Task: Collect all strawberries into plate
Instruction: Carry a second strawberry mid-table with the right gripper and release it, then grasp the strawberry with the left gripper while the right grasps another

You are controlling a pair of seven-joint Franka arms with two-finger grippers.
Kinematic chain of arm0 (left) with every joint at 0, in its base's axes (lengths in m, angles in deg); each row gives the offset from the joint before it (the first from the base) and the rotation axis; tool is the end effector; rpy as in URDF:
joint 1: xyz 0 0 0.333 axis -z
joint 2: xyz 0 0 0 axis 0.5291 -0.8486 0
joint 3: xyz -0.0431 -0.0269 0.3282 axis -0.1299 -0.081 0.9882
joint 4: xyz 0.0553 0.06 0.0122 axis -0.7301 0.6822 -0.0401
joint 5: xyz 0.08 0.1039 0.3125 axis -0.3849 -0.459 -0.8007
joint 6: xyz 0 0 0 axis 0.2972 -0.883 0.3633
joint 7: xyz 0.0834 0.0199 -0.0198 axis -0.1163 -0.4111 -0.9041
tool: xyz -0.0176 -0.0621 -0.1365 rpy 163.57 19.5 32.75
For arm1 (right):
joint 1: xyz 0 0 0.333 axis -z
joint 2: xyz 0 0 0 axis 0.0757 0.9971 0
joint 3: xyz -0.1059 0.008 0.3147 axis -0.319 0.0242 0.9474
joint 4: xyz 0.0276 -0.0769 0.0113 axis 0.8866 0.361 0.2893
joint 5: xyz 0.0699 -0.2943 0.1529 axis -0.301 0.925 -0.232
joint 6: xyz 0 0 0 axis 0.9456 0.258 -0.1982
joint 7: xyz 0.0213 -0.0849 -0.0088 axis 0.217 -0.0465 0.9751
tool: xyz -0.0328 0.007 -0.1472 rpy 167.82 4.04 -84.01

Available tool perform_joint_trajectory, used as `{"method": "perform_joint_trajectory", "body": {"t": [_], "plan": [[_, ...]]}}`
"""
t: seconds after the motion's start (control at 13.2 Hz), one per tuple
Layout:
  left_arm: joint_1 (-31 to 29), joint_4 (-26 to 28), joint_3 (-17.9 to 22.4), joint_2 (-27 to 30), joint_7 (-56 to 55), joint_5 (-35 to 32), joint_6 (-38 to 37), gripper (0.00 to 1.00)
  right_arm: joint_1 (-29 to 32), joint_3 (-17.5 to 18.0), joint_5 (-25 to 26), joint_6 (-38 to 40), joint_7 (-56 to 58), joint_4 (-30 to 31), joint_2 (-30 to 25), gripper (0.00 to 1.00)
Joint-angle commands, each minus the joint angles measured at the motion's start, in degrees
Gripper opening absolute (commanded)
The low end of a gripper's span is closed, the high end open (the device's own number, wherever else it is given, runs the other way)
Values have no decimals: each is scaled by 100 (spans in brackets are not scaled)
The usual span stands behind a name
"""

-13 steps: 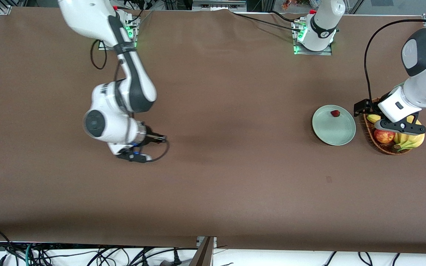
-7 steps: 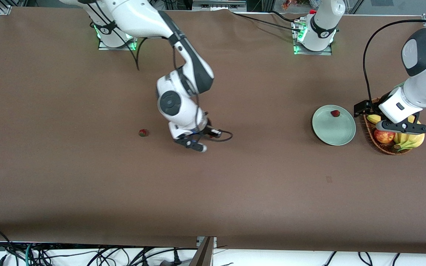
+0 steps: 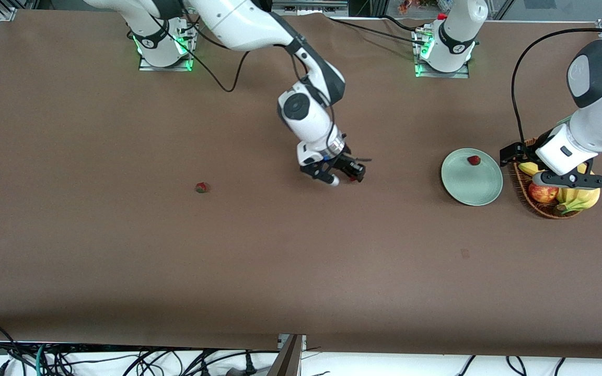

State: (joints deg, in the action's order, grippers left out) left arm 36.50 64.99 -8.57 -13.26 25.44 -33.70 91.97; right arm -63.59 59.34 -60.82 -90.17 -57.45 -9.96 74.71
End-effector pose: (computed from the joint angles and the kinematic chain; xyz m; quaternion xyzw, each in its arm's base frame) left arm 0.5127 0.0176 0.4363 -0.9981 0.0334 0.0518 0.0026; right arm 0.4530 0.6295 0.2142 -0.9124 0.2915 -0.0225 0.2864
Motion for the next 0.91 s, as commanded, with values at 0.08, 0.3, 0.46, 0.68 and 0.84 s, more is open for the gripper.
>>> {"method": "perform_joint_trajectory", "body": {"t": [0.08,0.3,0.46,0.68,0.84], "plan": [[28,-99,-53,-3,-142,-33,-99,100,-51,-77,-23,-109,-276,-311,134,81],[54,-99,-62,-3,-256,-33,-99,100,132,-217,30,327,-136,-302,-59,82],[54,-81,-167,-11,-274,-33,-99,100,247,-507,344,1476,144,-302,-331,84],[54,-46,-334,-29,-484,-33,-73,100,283,-1085,390,2988,1064,-75,-770,84],[54,-2,-475,-29,-633,-33,-73,100,283,-1569,390,4078,2118,328,-1156,84]]}}
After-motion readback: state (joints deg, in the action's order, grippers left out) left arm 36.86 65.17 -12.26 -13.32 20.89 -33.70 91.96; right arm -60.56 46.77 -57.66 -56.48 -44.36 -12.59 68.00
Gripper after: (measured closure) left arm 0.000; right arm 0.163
